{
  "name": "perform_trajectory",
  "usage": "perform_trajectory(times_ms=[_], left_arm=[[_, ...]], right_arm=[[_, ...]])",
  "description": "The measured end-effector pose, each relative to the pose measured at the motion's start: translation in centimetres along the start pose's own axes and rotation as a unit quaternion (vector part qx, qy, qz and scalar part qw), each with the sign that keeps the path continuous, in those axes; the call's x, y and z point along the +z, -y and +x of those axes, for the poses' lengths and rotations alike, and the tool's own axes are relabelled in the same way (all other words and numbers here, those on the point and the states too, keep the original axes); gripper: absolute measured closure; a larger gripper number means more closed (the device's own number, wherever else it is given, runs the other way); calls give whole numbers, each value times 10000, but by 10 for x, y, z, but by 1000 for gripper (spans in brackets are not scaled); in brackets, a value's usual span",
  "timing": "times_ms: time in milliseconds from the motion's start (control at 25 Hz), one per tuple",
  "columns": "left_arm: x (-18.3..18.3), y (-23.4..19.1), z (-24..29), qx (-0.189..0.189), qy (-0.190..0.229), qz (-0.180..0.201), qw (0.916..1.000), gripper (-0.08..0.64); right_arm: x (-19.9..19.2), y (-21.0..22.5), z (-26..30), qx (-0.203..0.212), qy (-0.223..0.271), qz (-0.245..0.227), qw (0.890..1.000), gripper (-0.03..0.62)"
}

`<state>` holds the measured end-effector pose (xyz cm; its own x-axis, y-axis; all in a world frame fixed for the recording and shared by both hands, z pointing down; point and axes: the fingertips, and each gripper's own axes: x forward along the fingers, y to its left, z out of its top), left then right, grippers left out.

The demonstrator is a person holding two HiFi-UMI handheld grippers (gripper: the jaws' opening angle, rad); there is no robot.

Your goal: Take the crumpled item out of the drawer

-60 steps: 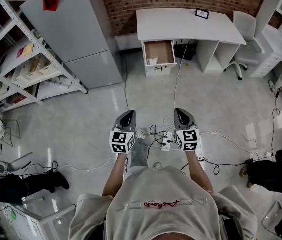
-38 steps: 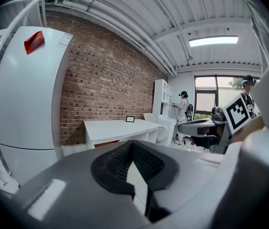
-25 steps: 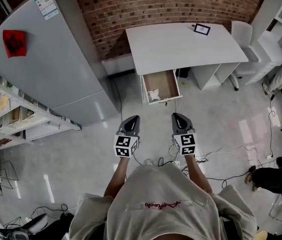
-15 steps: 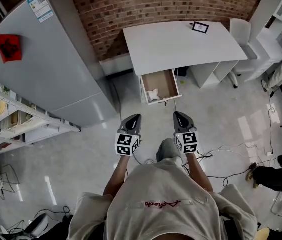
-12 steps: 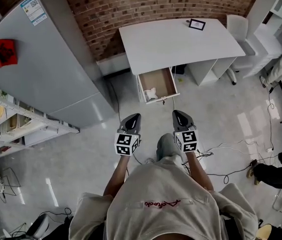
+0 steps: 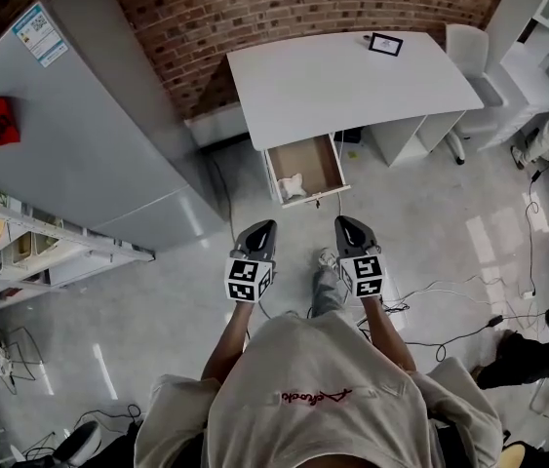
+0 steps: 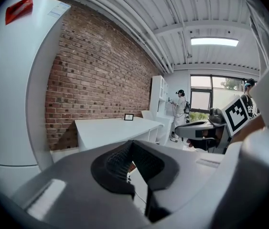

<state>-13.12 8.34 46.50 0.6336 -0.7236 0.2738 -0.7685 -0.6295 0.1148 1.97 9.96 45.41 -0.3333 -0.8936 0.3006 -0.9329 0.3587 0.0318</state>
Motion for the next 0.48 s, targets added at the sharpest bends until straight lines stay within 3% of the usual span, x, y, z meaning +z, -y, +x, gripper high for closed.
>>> perform_trajectory(times_ms=[480], left_arm=[[39, -33, 110, 352, -45, -45, 9994, 551]], right_arm=[[20, 91, 78, 247, 13, 5, 9997, 580]])
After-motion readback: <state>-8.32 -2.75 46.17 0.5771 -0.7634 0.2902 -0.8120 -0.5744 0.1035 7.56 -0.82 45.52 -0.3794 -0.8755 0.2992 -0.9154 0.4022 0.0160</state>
